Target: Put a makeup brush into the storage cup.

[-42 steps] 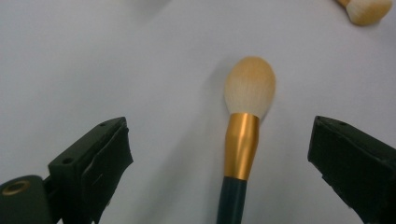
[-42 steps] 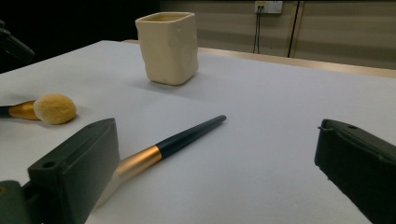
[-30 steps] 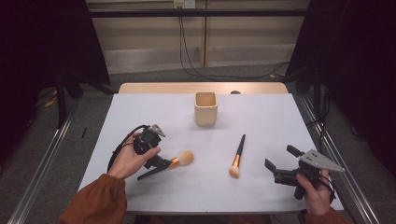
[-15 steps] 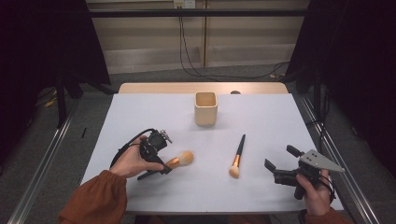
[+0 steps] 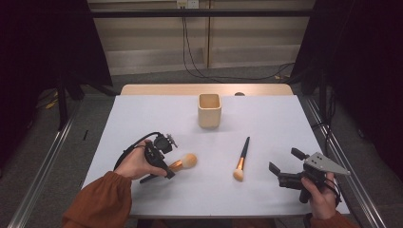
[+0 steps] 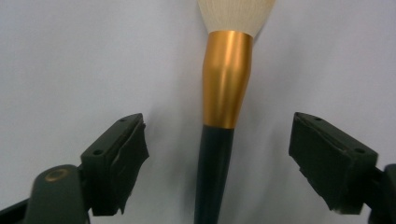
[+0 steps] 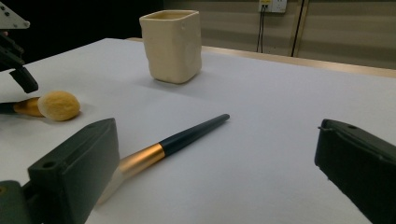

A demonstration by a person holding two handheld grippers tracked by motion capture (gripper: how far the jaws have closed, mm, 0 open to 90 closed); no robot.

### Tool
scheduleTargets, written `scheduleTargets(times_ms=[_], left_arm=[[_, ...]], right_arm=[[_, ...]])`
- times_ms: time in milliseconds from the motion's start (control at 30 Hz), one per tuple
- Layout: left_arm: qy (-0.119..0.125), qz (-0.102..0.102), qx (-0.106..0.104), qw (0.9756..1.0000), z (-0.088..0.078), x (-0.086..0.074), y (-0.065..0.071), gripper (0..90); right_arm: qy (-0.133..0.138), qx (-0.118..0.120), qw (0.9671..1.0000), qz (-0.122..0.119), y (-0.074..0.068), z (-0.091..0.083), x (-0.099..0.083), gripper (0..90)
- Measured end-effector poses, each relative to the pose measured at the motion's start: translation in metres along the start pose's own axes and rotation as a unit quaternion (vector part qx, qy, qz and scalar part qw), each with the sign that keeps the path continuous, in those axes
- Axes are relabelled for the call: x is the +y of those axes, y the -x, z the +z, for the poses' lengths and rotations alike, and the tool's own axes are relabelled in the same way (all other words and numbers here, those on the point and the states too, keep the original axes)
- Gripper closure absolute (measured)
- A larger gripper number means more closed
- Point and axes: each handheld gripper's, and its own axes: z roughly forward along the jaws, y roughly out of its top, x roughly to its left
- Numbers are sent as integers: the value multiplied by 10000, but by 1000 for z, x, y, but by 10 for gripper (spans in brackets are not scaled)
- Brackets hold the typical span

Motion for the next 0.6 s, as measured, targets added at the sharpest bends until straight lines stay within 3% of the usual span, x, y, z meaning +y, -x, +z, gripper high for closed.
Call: scheduleTargets(times_ms=[167,200,233,467,600], left_arm=[[-76,-12,15,10000,3,4,1,300],[-148,67,26,9999,3,5,-1,322],[-137,0,4,9999,4,5,0,348],[-264,39,-93,9996,11,7,-4,406],[-319,86,11,9995,11,8,-5,448]], right_arm=[[-9,9,10000,-3,0,0,0,0],[-6,11,10000,-4,0,0,0,0],[-11,15,10000,-1,0,0,0,0],[-21,23,10000,-21,0,0,0,0],[-27,27,10000,-22,0,0,0,0]])
